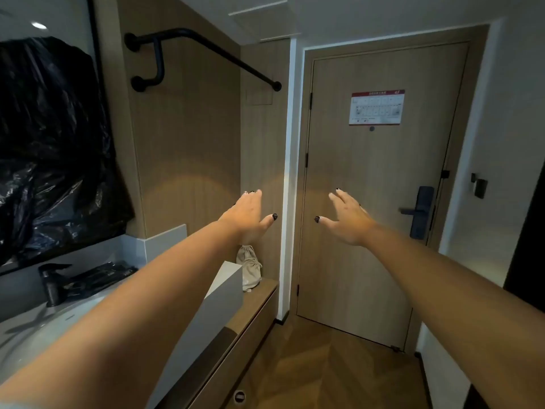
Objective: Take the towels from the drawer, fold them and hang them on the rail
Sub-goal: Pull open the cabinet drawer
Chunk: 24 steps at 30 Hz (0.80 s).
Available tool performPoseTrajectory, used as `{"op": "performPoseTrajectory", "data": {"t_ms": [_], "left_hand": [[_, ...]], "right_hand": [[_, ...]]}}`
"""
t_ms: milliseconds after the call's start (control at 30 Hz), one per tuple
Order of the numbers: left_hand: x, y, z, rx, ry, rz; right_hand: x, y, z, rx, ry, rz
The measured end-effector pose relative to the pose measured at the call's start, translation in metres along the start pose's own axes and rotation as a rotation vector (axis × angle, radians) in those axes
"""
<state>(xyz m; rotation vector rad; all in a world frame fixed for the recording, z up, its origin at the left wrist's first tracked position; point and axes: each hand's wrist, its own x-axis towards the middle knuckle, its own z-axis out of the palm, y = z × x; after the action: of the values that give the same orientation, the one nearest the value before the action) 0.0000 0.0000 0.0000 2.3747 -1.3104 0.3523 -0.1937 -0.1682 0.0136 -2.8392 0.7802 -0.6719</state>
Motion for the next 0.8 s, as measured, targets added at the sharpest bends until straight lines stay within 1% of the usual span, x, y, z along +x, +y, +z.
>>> {"op": "performPoseTrajectory", "data": {"t_ms": [100,300,500,800], "left_hand": [[0.000,0.000,0.005,-0.010,-0.008,-0.041],[0.007,0.001,0.021,-0.040,-0.023,-0.071],[0.018,-0.002,0.041,-0.088,-0.061,-0.043],[0.053,-0.017,0.075,-0.077,-0.160,-0.013]], "right_hand": [[0.003,0.006,0.004,-0.012,-0.007,0.005],[0.009,0.020,0.019,0.060,-0.026,0.003],[0.018,0.034,0.042,0.130,-0.021,-0.031],[0.054,0.057,0.080,0.100,-0.061,-0.046]]}}
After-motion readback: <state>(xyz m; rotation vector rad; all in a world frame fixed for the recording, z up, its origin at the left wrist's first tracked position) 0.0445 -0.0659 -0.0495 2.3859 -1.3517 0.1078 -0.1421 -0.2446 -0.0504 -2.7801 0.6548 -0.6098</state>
